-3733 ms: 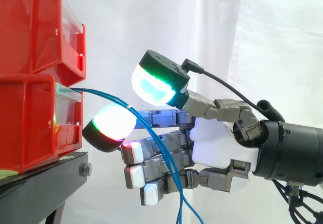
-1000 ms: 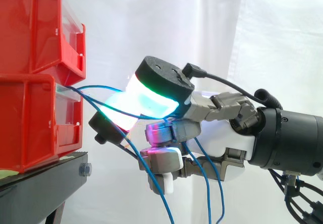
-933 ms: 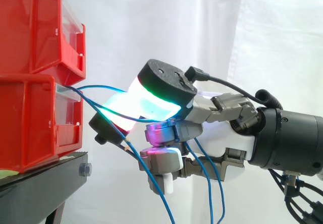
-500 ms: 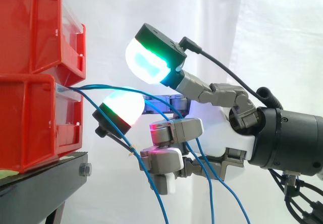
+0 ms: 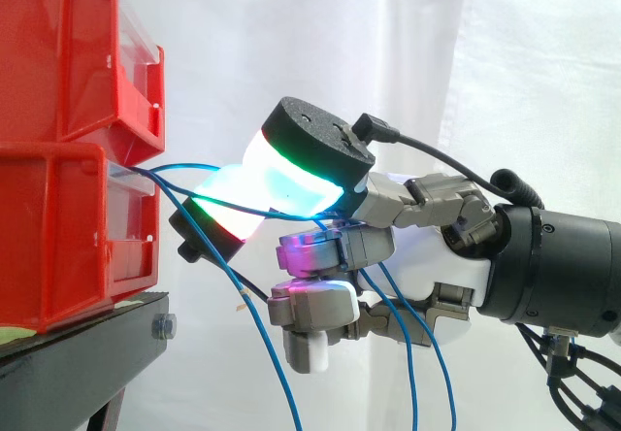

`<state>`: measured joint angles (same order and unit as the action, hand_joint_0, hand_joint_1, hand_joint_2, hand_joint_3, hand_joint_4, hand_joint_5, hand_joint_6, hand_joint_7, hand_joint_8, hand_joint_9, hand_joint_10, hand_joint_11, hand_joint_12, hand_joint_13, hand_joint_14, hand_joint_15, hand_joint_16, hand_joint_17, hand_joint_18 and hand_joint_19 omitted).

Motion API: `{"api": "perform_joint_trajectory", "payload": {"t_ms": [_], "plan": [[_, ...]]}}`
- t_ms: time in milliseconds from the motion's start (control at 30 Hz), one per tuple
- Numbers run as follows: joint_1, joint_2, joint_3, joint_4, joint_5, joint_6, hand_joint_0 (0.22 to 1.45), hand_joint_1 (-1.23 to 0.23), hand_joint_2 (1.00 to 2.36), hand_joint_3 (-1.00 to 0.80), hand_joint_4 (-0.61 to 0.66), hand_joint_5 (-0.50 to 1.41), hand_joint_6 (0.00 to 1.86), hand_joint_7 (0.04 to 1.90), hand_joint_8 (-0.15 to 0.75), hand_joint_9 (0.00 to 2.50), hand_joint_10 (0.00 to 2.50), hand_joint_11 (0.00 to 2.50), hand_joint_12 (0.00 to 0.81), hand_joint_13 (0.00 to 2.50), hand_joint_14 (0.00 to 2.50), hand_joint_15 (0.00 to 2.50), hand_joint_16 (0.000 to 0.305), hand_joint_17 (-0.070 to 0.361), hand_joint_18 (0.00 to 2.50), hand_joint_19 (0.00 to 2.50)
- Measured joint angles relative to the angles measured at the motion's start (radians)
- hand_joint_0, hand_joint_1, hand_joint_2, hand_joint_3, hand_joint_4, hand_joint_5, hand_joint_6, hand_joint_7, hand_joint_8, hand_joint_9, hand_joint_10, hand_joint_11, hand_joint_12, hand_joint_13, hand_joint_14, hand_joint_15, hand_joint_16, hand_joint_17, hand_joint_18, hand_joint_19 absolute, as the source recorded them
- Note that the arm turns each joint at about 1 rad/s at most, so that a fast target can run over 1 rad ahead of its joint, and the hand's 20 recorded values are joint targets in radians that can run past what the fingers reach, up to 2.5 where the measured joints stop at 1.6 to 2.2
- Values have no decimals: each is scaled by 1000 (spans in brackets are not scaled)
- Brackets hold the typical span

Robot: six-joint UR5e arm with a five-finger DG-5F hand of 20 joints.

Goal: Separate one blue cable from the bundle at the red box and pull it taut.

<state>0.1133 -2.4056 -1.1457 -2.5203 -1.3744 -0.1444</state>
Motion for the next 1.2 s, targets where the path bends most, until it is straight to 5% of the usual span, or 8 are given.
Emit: {"api": "perform_joint_trajectory", "payload": {"t_ms": [433, 500, 533, 600, 833, 1000, 1200], "plan": [[4, 0, 0, 0, 2, -1, 600, -1049, 1000, -500, 73, -193, 920, 972, 268, 815, 594, 1384, 339, 601, 18, 571, 41, 92, 589, 284], [4, 0, 0, 0, 2, -1, 555, -1027, 1000, -500, 80, -178, 910, 989, 282, 842, 377, 1378, 340, 549, 16, 506, 43, 96, 547, 280], [5, 0, 0, 0, 3, 0, 517, -993, 1000, -500, 80, -171, 906, 967, 294, 862, 69, 1368, 347, 513, 14, 477, 45, 101, 524, 270], [5, 0, 0, 0, 3, 0, 478, -939, 1000, -500, 63, -158, 889, 954, 300, 869, 0, 1268, 373, 505, 13, 451, 48, 108, 512, 278], [7, 0, 0, 0, 5, 0, 479, -583, 1000, -500, 39, -128, 828, 997, 304, 951, 6, 1175, 392, 624, 14, 492, 51, 115, 601, 383], [8, 0, 0, 0, 5, 0, 488, -555, 1000, -500, 71, -132, 825, 1025, 325, 1014, 1, 1345, 405, 760, 19, 631, 50, 112, 659, 412], [9, 0, 0, 0, 6, 0, 499, -577, 1000, -500, 116, -157, 840, 975, 359, 898, 508, 1360, 427, 945, 21, 996, 51, 114, 756, 518]]}}
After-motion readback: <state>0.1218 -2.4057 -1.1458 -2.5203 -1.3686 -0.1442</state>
